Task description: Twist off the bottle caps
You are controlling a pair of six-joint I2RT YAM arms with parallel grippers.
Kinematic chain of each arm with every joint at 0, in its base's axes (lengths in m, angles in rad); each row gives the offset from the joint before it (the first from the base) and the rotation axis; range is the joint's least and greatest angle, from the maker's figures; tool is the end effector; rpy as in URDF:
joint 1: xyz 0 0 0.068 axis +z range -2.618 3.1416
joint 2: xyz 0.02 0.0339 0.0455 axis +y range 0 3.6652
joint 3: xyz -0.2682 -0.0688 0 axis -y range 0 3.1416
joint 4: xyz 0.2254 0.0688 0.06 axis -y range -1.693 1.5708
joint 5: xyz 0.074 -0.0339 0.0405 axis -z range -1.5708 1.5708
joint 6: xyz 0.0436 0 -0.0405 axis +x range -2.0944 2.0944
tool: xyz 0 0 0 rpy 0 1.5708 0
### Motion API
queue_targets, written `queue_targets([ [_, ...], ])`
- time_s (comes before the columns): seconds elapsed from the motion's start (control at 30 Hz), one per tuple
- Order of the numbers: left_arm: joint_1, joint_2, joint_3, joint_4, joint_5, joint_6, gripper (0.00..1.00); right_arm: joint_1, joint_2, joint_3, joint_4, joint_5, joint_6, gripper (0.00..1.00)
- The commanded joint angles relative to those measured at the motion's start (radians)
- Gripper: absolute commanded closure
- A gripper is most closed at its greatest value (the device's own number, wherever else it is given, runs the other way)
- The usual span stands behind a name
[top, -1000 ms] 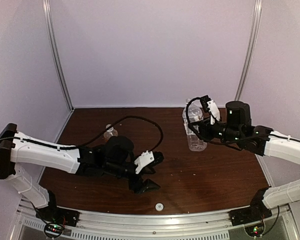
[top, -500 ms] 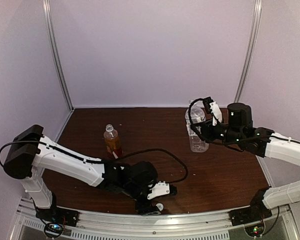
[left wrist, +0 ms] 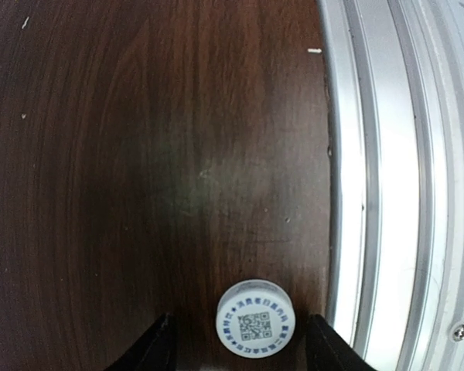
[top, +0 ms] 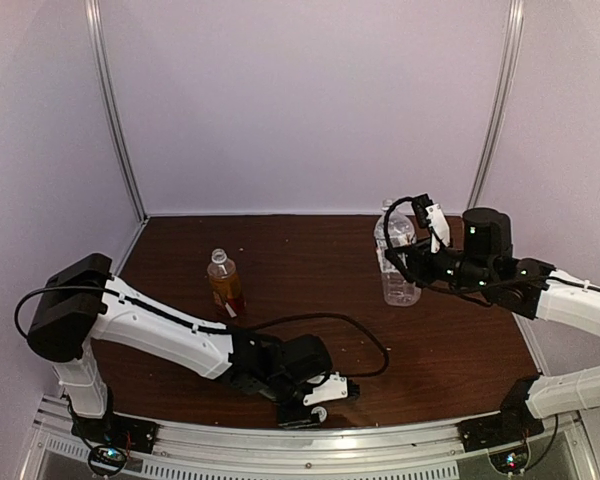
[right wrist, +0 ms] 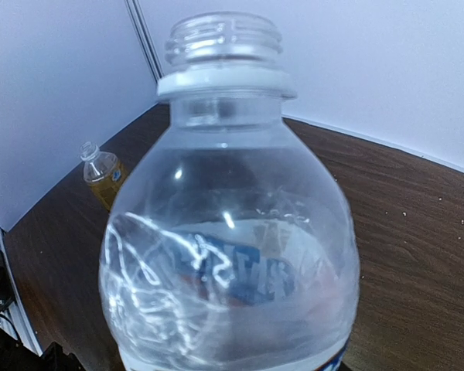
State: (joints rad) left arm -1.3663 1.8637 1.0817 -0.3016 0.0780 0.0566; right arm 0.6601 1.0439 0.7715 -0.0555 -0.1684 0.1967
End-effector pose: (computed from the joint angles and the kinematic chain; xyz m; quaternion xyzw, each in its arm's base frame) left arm 0.0687 -0.3479 0.1502 0.6403 0.7284 -0.1768 0.1681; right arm 0.1765 0.1463 0.3048 -0.2337 0.7773 0.3032 0.4993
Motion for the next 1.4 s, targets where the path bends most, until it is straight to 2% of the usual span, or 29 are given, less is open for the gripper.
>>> queue_targets([
  [0.0,-0.003,0.013,0.033,-0.012,-0.026,0.019,0.44,-0.007,-0.019,-0.011,0.020,-0.015,0.017,0.62],
  [0.93,0.004,0.058,0.070,-0.025,-0.017,0.031,0.64,-0.009,-0.028,-0.029,0.025,-0.011,0.004,0.62],
  [1.17,0.069,0.039,0.062,-0.003,-0.040,0.001,0.68,-0.009,-0.030,-0.031,0.033,-0.013,0.000,0.62],
  [1.37,0.168,0.016,0.061,0.038,-0.042,-0.043,0.69,-0.009,-0.020,-0.028,0.034,-0.014,-0.009,0.62],
])
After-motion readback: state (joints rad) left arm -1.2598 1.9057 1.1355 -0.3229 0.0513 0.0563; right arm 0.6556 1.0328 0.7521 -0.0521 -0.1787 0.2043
